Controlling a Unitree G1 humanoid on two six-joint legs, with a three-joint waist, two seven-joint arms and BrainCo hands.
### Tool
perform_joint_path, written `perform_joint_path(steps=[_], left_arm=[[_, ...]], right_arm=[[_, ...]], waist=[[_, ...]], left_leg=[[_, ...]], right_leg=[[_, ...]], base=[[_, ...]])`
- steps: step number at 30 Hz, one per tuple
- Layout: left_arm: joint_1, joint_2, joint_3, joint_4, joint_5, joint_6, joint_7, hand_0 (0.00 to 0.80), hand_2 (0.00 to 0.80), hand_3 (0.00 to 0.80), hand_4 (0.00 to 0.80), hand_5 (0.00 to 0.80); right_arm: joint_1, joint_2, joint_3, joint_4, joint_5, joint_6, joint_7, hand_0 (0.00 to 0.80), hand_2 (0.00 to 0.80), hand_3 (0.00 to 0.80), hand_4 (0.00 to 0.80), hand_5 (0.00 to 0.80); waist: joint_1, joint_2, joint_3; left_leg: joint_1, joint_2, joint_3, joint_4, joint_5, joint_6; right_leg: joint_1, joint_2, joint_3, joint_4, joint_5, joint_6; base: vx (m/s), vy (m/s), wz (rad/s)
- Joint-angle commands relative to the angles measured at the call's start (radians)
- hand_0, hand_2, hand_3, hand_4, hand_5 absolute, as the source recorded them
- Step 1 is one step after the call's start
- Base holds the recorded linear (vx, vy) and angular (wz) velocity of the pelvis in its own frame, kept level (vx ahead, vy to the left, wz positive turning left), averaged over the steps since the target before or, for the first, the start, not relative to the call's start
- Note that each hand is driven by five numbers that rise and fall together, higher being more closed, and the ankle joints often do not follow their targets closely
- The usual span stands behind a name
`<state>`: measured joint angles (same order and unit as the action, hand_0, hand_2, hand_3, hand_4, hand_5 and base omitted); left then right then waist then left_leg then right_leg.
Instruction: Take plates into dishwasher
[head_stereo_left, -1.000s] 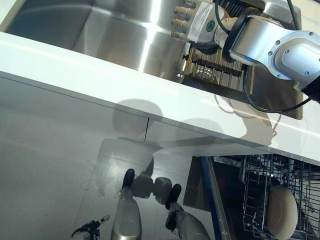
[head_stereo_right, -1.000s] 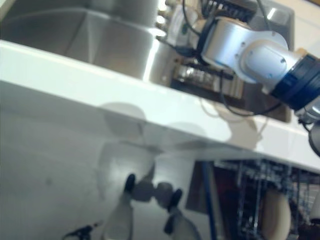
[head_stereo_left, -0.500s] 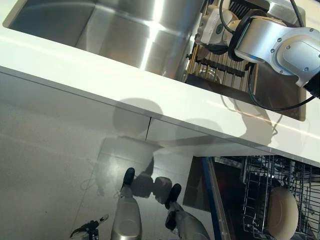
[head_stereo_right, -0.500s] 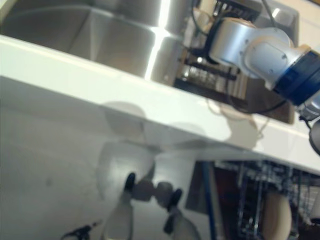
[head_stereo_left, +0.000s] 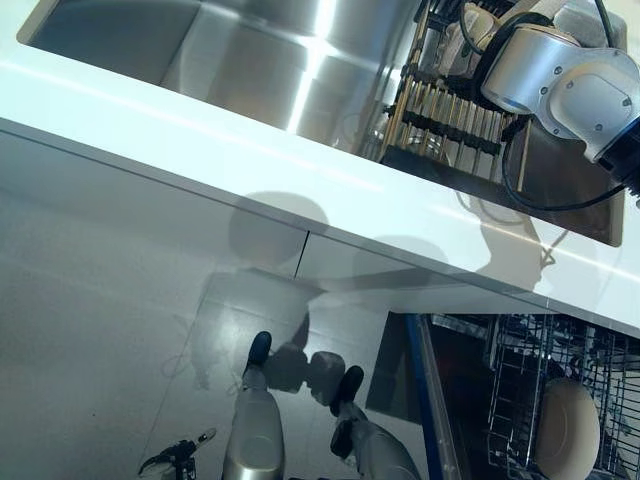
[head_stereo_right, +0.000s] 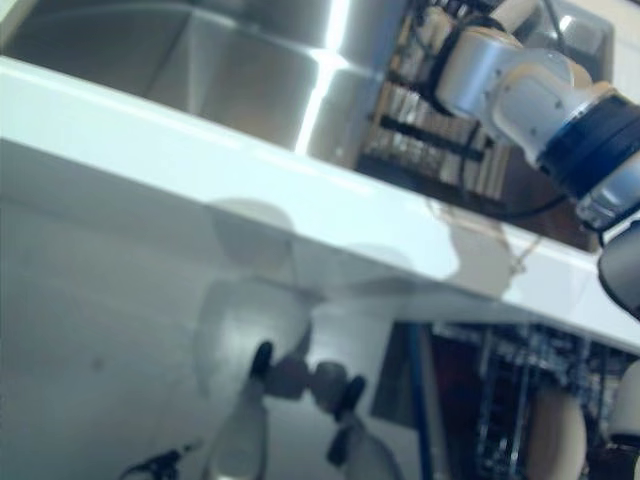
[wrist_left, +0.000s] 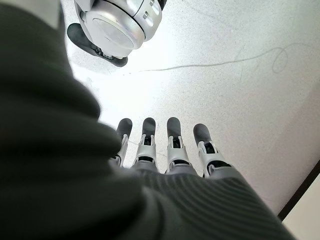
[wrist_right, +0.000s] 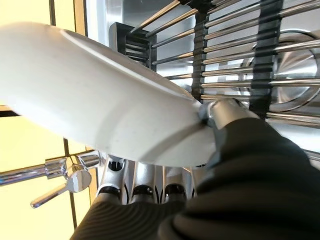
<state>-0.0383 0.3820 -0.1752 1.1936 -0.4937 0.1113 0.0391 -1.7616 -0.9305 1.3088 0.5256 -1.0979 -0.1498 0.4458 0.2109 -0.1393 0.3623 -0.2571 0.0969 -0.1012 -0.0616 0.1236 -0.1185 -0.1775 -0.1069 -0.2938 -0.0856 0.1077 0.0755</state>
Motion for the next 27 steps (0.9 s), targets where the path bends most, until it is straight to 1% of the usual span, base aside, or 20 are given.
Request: perform_joint_path(steps=[1,5,9,11,14,15,16,17,21,23,24,25,27], left_arm=[[0.037,0.026,-0.022,-0.001,-0.020,-0.005,0.004,0.000,0.000,0.000,0.000,0.000],[0.042,0.027,-0.012,0.003,-0.006,-0.012,-0.001,0.000,0.000,0.000,0.000,0.000],[0.047,0.030,-0.008,0.008,0.004,-0.015,-0.003,0.000,0.000,0.000,0.000,0.000],[0.050,0.033,0.001,0.012,0.017,-0.020,-0.006,0.000,0.000,0.000,0.000,0.000],[0.047,0.033,0.004,0.016,0.027,-0.019,-0.006,0.000,0.000,0.000,0.000,0.000],[0.047,0.033,0.004,0.016,0.027,-0.019,-0.006,0.000,0.000,0.000,0.000,0.000],[0.047,0.034,0.010,0.023,0.045,-0.019,-0.004,0.000,0.000,0.000,0.000,0.000],[0.047,0.034,0.011,0.027,0.053,-0.020,-0.001,0.000,0.000,0.000,0.000,0.000],[0.052,0.030,0.023,0.040,0.087,-0.025,0.010,0.000,0.000,0.000,0.000,0.000],[0.056,0.028,0.024,0.044,0.100,-0.028,0.010,0.000,0.000,0.000,0.000,0.000],[0.058,0.026,0.023,0.045,0.102,-0.027,0.012,0.000,0.000,0.000,0.000,0.000],[0.064,0.024,0.022,0.049,0.108,-0.032,0.014,0.000,0.000,0.000,0.000,0.000],[0.065,0.019,0.026,0.058,0.124,-0.030,0.014,0.000,0.000,0.000,0.000,0.000]], right_arm=[[-0.071,-0.027,0.008,0.049,0.025,0.094,-0.054,0.800,0.800,0.800,0.800,0.800],[-0.078,-0.041,0.018,0.051,0.081,0.107,-0.092,0.800,0.800,0.800,0.800,0.800],[-0.080,-0.042,0.015,0.052,0.176,0.135,-0.139,0.800,0.800,0.800,0.800,0.800],[-0.090,-0.042,0.014,0.048,0.316,0.177,-0.177,0.800,0.800,0.800,0.800,0.800],[-0.101,-0.041,0.013,0.057,0.460,0.215,-0.241,0.800,0.800,0.800,0.800,0.800],[-0.101,-0.041,0.013,0.057,0.460,0.215,-0.241,0.800,0.800,0.800,0.800,0.800],[-0.094,-0.045,-0.009,0.060,0.602,0.234,-0.302,0.800,0.800,0.800,0.800,0.800],[-0.086,-0.045,-0.027,0.060,0.672,0.245,-0.330,0.800,0.800,0.800,0.800,0.800],[-0.046,-0.058,-0.092,0.058,0.831,0.269,-0.401,0.800,0.800,0.800,0.800,0.800],[-0.028,-0.066,-0.126,0.058,0.916,0.281,-0.428,0.800,0.800,0.800,0.800,0.800],[-0.022,-0.069,-0.136,0.058,0.938,0.283,-0.428,0.800,0.800,0.800,0.800,0.800],[-0.005,-0.073,-0.175,0.057,1.010,0.293,-0.441,0.800,0.800,0.800,0.800,0.800],[0.025,-0.077,-0.226,0.058,1.070,0.303,-0.438,0.800,0.800,0.800,0.800,0.800]], waist=[[0.036,-0.041,0.007],[0.032,-0.047,-0.008],[0.025,-0.055,-0.032],[0.020,-0.061,-0.050],[0.013,-0.066,-0.071],[0.013,-0.066,-0.072],[0.007,-0.073,-0.094],[0.002,-0.078,-0.106],[-0.017,-0.086,-0.155],[-0.025,-0.083,-0.179],[-0.027,-0.083,-0.185],[-0.033,-0.081,-0.201],[-0.041,-0.076,-0.223]], left_leg=[[-0.017,-0.038,-0.014,-0.026,0.004,0.050],[-0.011,-0.036,-0.012,-0.026,0.002,0.049],[0.004,-0.037,-0.008,-0.026,-0.005,0.051],[0.015,-0.036,-0.005,-0.026,-0.010,0.051],[0.034,-0.037,-0.001,-0.026,-0.019,0.053],[0.033,-0.037,-0.001,-0.026,-0.019,0.053],[0.056,-0.032,0.008,-0.026,-0.032,0.051],[0.062,-0.033,0.011,-0.026,-0.032,0.052],[0.105,-0.032,0.027,-0.026,-0.050,0.053],[0.129,-0.030,0.037,-0.026,-0.059,0.053],[0.135,-0.030,0.039,-0.026,-0.062,0.052],[0.152,-0.028,0.047,-0.026,-0.068,0.052],[0.174,-0.027,0.058,-0.026,-0.076,0.051]], right_leg=[[0.010,-0.062,-0.002,-0.002,0.041,0.080],[0.015,-0.061,-0.002,-0.002,0.040,0.082],[0.025,-0.060,0.002,-0.002,0.036,0.082],[0.033,-0.058,0.009,-0.002,0.033,0.083],[0.048,-0.055,0.018,-0.002,0.029,0.083],[0.047,-0.055,0.018,-0.002,0.029,0.083],[0.064,-0.051,0.028,-0.002,0.023,0.083],[0.069,-0.052,0.031,-0.002,0.023,0.085],[0.098,-0.049,0.048,-0.002,0.014,0.085],[0.114,-0.048,0.057,-0.002,0.010,0.085],[0.118,-0.048,0.059,-0.002,0.009,0.085],[0.129,-0.047,0.066,-0.002,0.007,0.085],[0.142,-0.046,0.076,-0.002,0.003,0.085]], base=[[-0.032,-0.014,0.00],[-0.008,-0.003,0.00],[0.000,0.000,0.00],[0.000,0.000,0.00],[-0.009,-0.014,-0.04],[0.016,-0.051,-0.09],[0.015,-0.058,-0.08],[0.022,-0.076,-0.11],[0.020,-0.039,-0.11],[0.026,-0.017,-0.14],[0.029,-0.015,-0.13],[0.024,-0.016,-0.13],[0.023,-0.020,-0.17]])
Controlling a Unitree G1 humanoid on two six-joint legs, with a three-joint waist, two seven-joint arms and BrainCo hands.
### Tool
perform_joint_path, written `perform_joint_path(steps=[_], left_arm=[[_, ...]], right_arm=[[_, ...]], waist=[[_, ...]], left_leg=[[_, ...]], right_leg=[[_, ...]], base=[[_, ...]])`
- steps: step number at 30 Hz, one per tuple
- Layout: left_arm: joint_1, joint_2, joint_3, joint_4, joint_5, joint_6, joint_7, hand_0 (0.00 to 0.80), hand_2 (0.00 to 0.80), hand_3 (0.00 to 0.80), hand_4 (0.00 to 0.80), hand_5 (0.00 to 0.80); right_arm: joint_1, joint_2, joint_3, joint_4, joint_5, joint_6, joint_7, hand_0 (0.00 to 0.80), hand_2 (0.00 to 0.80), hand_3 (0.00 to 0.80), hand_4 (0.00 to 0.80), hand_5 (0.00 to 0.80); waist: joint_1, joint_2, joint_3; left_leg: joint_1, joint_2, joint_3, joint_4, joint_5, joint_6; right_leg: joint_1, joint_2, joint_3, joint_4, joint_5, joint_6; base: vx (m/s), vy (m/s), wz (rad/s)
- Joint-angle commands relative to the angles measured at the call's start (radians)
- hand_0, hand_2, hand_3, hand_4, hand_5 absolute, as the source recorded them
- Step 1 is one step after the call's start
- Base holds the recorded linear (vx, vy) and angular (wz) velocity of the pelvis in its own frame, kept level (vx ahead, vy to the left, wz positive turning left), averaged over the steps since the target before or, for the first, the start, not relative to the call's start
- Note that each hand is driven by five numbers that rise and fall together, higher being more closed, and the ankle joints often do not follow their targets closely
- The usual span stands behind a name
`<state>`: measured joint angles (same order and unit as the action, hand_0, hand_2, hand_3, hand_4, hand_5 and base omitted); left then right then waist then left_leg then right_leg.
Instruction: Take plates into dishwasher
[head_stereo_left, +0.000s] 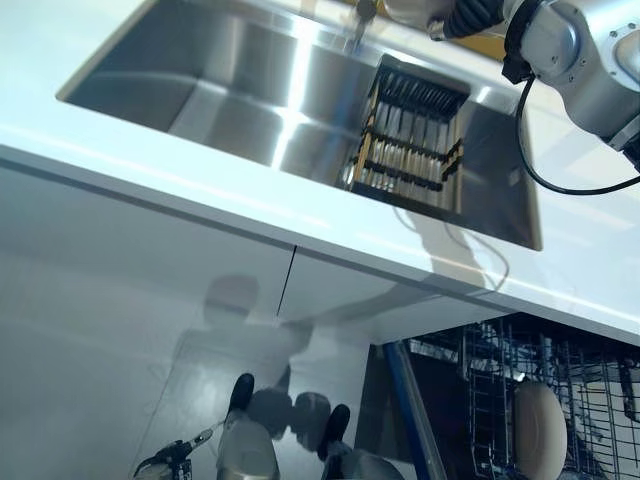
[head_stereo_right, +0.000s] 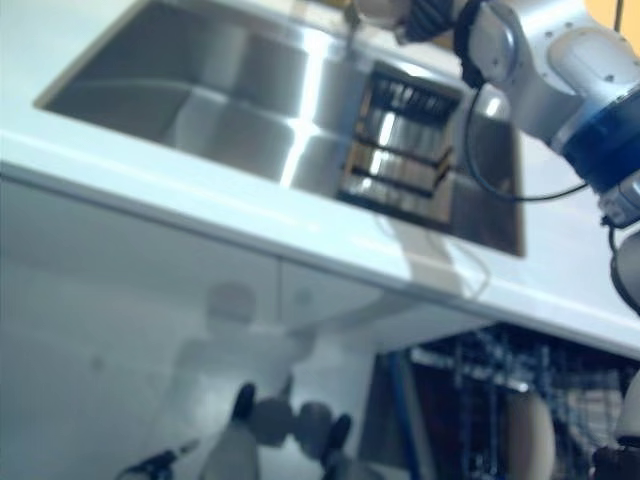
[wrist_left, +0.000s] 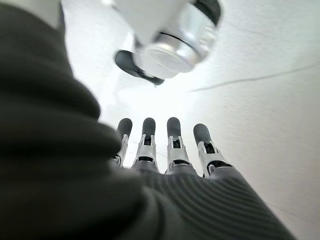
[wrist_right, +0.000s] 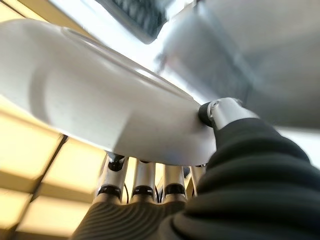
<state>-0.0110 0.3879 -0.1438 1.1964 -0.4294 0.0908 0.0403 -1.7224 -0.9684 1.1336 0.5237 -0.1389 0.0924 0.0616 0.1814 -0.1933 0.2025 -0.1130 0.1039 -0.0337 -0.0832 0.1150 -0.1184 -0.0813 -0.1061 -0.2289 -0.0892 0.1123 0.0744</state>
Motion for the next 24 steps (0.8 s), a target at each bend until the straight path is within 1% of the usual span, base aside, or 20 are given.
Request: perform_joint_path(steps=[1,7,10,14,17,24], left_arm=[[0.039,0.008,-0.006,0.060,0.068,-0.012,0.015,0.000,0.000,0.000,0.000,0.000],[0.047,-0.008,0.003,0.087,0.099,-0.021,0.018,0.000,0.000,0.000,0.000,0.000],[0.042,-0.015,0.001,0.095,0.113,-0.025,0.016,0.000,0.000,0.000,0.000,0.000],[0.019,-0.024,-0.009,0.095,0.109,-0.021,0.016,0.000,0.000,0.000,0.000,0.000],[0.010,-0.031,-0.016,0.096,0.113,-0.026,0.017,0.000,0.000,0.000,0.000,0.000],[0.000,-0.025,-0.030,0.092,0.139,-0.009,0.012,0.000,0.000,0.000,0.000,0.000]], right_arm=[[0.002,-0.041,-0.076,0.059,0.135,0.070,-0.054,0.800,0.800,0.800,0.800,0.800],[0.111,-0.048,-0.233,0.070,0.330,0.088,-0.056,0.800,0.800,0.800,0.800,0.800],[0.167,-0.055,-0.302,0.065,0.354,0.100,-0.045,0.800,0.800,0.800,0.800,0.800],[0.232,-0.073,-0.374,0.081,0.390,0.088,-0.024,0.800,0.800,0.800,0.800,0.800],[0.270,-0.090,-0.406,0.089,0.396,0.088,-0.008,0.800,0.800,0.800,0.800,0.800],[0.365,-0.143,-0.485,0.105,0.423,0.087,0.009,0.800,0.800,0.800,0.800,0.800]], waist=[[-0.016,-0.020,-0.074],[-0.050,0.003,-0.135],[-0.069,0.016,-0.157],[-0.097,0.039,-0.177],[-0.116,0.054,-0.189],[-0.153,0.074,-0.206]], left_leg=[[0.040,-0.034,-0.004,-0.004,-0.071,0.051],[0.102,-0.032,0.036,-0.004,-0.087,0.049],[0.124,-0.032,0.053,-0.004,-0.093,0.049],[0.153,-0.029,0.078,-0.004,-0.100,0.048],[0.170,-0.027,0.092,-0.004,-0.104,0.047],[0.196,-0.020,0.118,-0.004,-0.111,0.044]], right_leg=[[0.052,-0.046,0.017,0.002,-0.003,0.086],[0.085,-0.046,0.046,0.002,-0.007,0.083],[0.096,-0.047,0.061,0.002,-0.008,0.081],[0.110,-0.048,0.080,0.002,-0.012,0.078],[0.119,-0.048,0.094,0.002,-0.017,0.074],[0.130,-0.042,0.119,0.002,-0.022,0.068]], base=[[0.012,-0.023,-0.21],[0.023,-0.010,-0.21],[0.017,-0.006,-0.14],[-0.009,-0.006,-0.21],[-0.007,-0.015,-0.19],[0.001,-0.046,-0.14]])
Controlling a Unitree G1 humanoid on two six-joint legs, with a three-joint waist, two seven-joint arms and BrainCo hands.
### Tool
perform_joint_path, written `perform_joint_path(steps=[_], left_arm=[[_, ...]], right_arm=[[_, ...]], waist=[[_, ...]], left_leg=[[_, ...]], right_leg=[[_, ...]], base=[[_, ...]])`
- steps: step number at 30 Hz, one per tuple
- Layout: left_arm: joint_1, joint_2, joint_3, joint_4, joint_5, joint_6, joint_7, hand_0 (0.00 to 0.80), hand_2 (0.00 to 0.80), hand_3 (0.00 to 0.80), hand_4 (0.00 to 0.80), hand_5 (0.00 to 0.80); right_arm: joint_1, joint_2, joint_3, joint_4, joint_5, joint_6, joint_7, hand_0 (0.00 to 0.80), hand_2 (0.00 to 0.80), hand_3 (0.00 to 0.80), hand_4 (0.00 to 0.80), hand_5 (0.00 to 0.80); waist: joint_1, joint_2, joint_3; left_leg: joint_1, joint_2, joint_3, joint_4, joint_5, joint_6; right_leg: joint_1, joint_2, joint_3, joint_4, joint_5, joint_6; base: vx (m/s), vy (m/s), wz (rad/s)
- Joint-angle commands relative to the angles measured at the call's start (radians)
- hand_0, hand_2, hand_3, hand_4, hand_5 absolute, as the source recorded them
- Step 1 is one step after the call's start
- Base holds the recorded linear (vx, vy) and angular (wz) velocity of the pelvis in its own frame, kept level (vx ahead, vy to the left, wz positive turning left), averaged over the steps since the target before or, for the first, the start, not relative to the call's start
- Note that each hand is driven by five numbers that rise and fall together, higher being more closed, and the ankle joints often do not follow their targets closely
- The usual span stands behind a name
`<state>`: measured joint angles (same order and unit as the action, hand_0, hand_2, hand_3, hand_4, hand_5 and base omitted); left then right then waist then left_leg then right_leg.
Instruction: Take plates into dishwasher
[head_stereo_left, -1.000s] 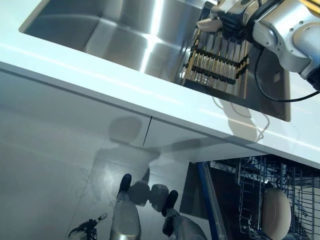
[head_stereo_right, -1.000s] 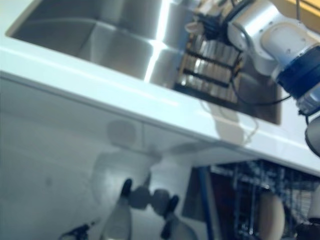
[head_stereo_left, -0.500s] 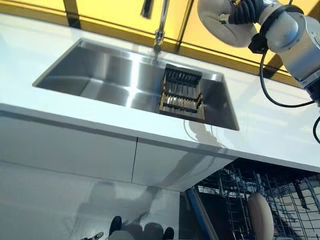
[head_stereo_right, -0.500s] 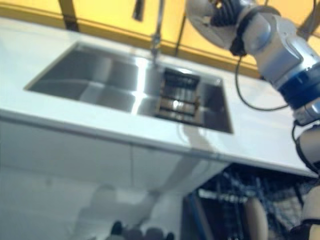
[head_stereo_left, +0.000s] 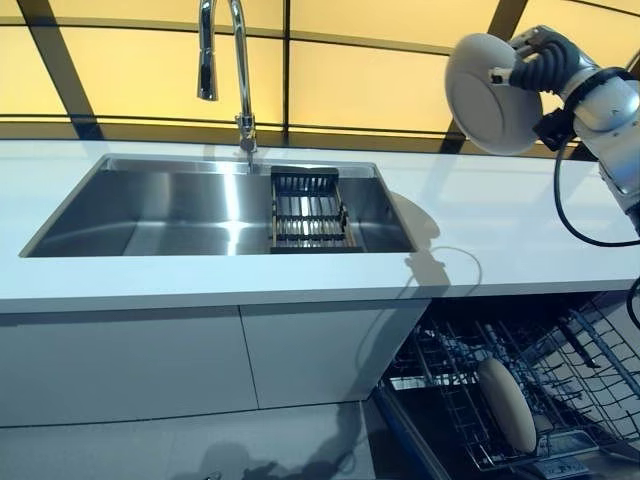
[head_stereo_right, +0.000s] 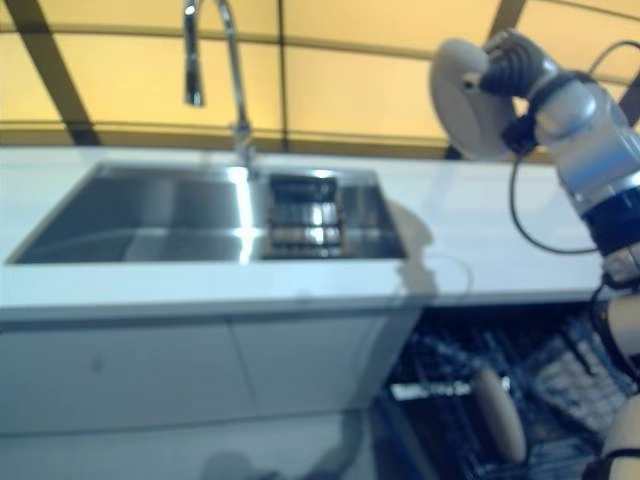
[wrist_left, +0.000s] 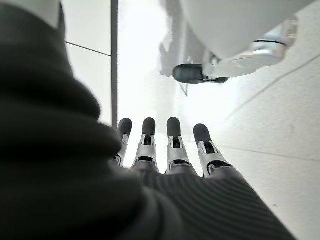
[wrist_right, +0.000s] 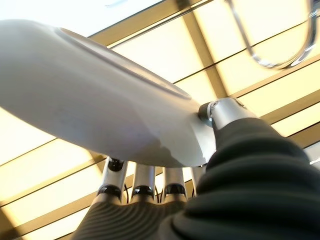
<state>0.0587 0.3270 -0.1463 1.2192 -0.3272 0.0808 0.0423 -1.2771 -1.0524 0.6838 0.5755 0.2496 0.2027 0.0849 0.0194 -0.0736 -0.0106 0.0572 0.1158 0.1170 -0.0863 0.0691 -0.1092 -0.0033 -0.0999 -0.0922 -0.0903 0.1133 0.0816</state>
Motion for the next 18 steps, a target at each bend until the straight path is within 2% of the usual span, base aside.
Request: perform_joint_path(steps=[1,18], left_arm=[[-0.069,0.037,-0.029,0.069,0.044,0.004,0.007,0.000,0.000,0.000,0.000,0.000],[-0.063,0.067,-0.016,0.070,0.111,0.008,-0.021,0.000,0.000,0.000,0.000,0.000]], right_arm=[[-0.064,-0.072,-0.046,0.059,0.050,-0.029,-0.010,0.800,0.800,0.800,0.800,0.800],[0.197,-0.243,-0.217,0.053,0.058,-0.057,0.097,0.800,0.800,0.800,0.800,0.800]], waist=[[0.002,-0.042,0.006],[-0.094,-0.007,0.023]], left_leg=[[0.030,-0.031,-0.029,-0.001,-0.067,0.035],[0.050,-0.008,0.035,-0.001,-0.073,0.027]], right_leg=[[0.053,-0.047,-0.012,0.003,-0.025,0.059],[0.024,-0.031,0.060,0.003,-0.016,0.061]], base=[[0.006,-0.056,-0.08],[-0.022,-0.043,-0.11]])
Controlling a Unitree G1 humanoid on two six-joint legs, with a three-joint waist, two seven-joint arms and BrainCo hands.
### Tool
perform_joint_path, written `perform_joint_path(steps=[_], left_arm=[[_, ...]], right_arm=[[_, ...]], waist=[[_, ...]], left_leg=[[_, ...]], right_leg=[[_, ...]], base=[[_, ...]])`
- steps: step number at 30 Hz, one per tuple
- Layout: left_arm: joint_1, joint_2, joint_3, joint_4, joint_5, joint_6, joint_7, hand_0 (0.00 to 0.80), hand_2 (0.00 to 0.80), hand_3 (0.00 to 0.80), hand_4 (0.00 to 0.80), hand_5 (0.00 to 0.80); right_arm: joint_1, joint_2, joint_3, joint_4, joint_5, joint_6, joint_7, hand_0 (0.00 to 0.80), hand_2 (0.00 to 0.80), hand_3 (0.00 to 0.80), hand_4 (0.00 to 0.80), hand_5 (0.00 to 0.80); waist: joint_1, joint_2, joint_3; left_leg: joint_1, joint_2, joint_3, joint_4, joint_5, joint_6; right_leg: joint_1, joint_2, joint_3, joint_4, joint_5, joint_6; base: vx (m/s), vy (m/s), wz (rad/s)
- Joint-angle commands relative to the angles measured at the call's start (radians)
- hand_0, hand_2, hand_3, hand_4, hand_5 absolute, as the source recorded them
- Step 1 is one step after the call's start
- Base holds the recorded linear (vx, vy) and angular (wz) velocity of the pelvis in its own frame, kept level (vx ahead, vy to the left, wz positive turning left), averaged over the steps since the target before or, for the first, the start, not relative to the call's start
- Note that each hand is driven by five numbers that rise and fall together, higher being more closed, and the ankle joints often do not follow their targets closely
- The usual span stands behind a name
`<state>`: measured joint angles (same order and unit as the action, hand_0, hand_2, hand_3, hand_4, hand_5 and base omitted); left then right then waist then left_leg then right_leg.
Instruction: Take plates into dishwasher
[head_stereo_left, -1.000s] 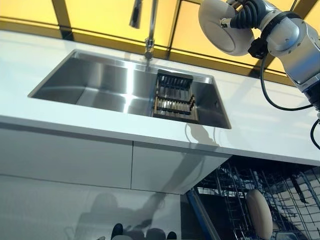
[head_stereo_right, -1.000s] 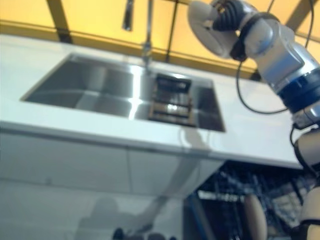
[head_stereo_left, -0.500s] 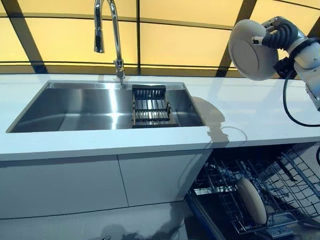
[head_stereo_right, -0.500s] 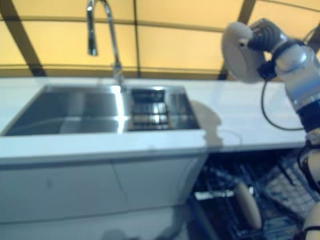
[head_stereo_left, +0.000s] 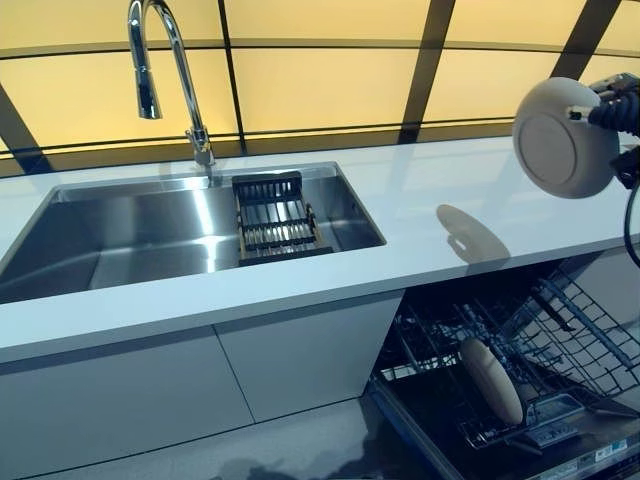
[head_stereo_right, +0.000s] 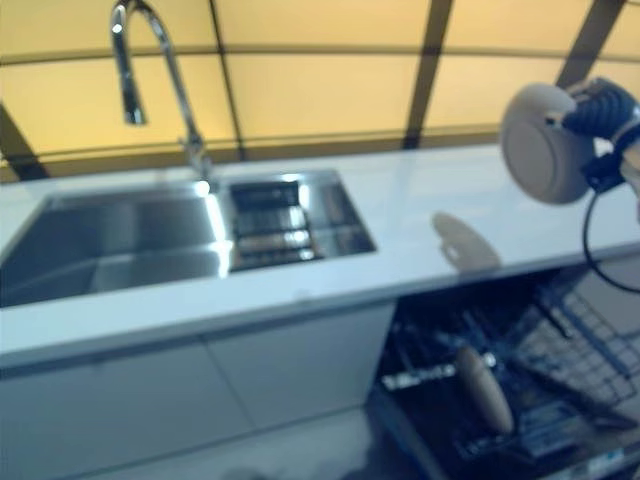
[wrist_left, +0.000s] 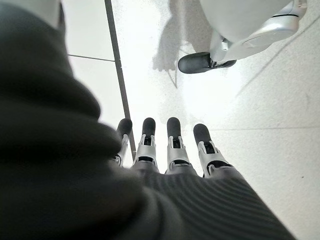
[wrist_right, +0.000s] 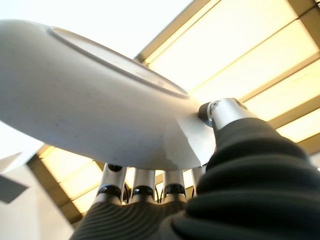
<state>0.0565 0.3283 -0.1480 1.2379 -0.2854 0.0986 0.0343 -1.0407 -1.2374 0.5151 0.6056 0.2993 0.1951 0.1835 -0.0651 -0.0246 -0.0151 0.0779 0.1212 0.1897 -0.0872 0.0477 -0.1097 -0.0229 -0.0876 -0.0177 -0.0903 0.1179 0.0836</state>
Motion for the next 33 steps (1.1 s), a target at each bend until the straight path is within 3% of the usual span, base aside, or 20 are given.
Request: perform_joint_path(steps=[1,18,24,33], left_arm=[[-0.061,0.066,-0.013,0.050,0.072,-0.011,-0.015,0.000,0.000,0.000,0.000,0.000],[-0.086,0.052,-0.007,0.042,0.053,-0.023,-0.029,0.000,0.000,0.000,0.000,0.000],[-0.096,0.041,0.012,0.043,0.047,-0.036,-0.039,0.000,0.000,0.000,0.000,0.000],[-0.111,0.016,0.028,0.042,0.037,-0.040,-0.037,0.000,0.000,0.000,0.000,0.000]], right_arm=[[-0.029,-0.064,-0.055,0.022,0.007,-0.050,0.003,0.800,0.800,0.800,0.800,0.800],[0.225,-0.111,-0.259,0.000,0.002,-0.087,0.098,0.800,0.800,0.800,0.800,0.800],[0.407,-0.057,-0.365,-0.075,-0.038,-0.103,0.154,0.800,0.800,0.800,0.800,0.800],[0.546,0.058,-0.417,-0.202,-0.154,-0.094,0.137,0.800,0.800,0.800,0.800,0.800]], waist=[[-0.014,-0.054,0.029],[-0.106,-0.005,0.096],[-0.132,0.010,0.117],[-0.147,0.033,0.143]], left_leg=[[0.030,-0.012,-0.034,0.000,-0.052,0.027],[0.027,-0.009,0.018,0.000,-0.059,0.022],[0.025,-0.012,0.030,0.000,-0.060,0.022],[0.021,-0.018,0.034,0.000,-0.058,0.024]], right_leg=[[0.042,-0.043,-0.012,0.003,-0.020,0.059],[-0.014,-0.035,0.064,0.003,-0.002,0.054],[-0.029,-0.037,0.074,0.003,0.001,0.051],[-0.037,-0.039,0.080,0.003,0.003,0.047]], base=[[-0.030,-0.037,-0.14],[-0.043,0.013,-0.12],[-0.032,0.025,-0.09],[-0.014,0.011,0.00]])
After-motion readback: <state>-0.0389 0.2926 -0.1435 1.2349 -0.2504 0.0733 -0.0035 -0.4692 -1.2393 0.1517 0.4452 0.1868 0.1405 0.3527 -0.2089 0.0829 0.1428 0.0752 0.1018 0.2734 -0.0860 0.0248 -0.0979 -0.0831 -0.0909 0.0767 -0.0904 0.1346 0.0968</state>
